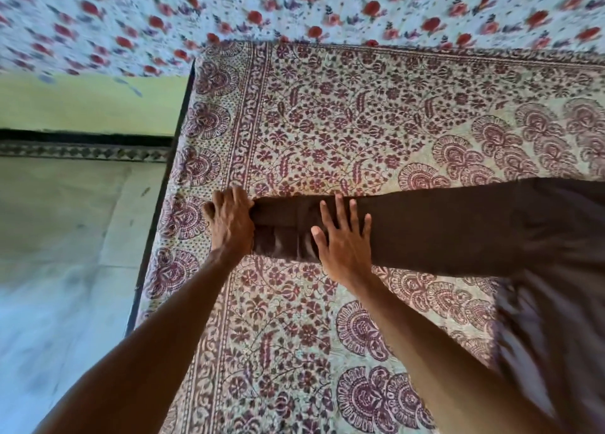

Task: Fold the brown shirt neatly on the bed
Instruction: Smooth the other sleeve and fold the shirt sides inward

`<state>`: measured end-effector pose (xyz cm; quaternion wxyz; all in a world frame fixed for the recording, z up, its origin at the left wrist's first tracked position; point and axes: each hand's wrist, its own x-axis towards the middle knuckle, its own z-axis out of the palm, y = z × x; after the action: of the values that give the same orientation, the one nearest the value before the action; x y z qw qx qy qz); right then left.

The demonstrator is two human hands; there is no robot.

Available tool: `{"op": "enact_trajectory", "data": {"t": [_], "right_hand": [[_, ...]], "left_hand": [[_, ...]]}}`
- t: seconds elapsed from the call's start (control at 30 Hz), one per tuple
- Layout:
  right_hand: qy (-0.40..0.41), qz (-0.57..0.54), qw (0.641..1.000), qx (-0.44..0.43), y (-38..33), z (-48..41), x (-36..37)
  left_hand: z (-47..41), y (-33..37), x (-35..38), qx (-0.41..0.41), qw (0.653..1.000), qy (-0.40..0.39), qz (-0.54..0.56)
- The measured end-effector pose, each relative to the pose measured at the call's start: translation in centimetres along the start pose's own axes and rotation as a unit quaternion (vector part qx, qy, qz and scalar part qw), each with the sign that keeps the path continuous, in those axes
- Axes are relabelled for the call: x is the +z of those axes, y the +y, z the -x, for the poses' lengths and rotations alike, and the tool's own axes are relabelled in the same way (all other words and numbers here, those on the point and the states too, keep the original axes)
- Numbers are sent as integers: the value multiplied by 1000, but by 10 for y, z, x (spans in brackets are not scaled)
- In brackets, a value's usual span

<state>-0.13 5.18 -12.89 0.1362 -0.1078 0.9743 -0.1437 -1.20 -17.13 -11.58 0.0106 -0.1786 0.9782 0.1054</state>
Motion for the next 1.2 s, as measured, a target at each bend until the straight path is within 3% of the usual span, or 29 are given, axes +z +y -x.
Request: {"op": "enact_trajectory", "data": {"t": [0.1, 0.27, 0.37, 0.43, 0.63, 0.7, 0.77, 0.83, 0.9, 1.0, 1.07, 1.2], "right_hand": [[4, 19, 1000, -2, 5, 0, 2], [33, 35, 999, 0, 10, 7, -2], [74, 36, 993, 84, 26, 6, -8], [63, 49, 993, 87, 37, 8, -6], [0, 99, 990, -98, 69, 35, -7], [-8, 58, 988, -140, 93, 50, -15], [55, -34, 996, -65, 123, 62, -32], [158, -65, 984, 54, 163, 67, -53], [205, -32, 969, 134, 207, 62, -73], [164, 9, 967, 195, 263, 47, -95], [117, 16, 976, 183, 277, 32, -95], [73, 24, 978, 195, 278, 17, -70]], "left_hand": [[-18, -2, 1, 55, 997, -11, -61], [8, 29, -7, -5, 999, 36, 7], [36, 59, 5, 133, 988, -5, 78], [56, 65, 21, 191, 978, -67, 60], [62, 33, 36, 74, 996, -54, 2], [61, 50, 27, -21, 998, -52, 11], [64, 87, 18, -54, 997, -32, 39], [72, 138, 16, 37, 997, -23, 71], [82, 198, 22, 144, 981, -53, 116], [96, 292, 47, 236, 954, -105, 155], [99, 338, 68, 265, 944, -129, 147], [104, 346, 98, 266, 953, -122, 79]]}}
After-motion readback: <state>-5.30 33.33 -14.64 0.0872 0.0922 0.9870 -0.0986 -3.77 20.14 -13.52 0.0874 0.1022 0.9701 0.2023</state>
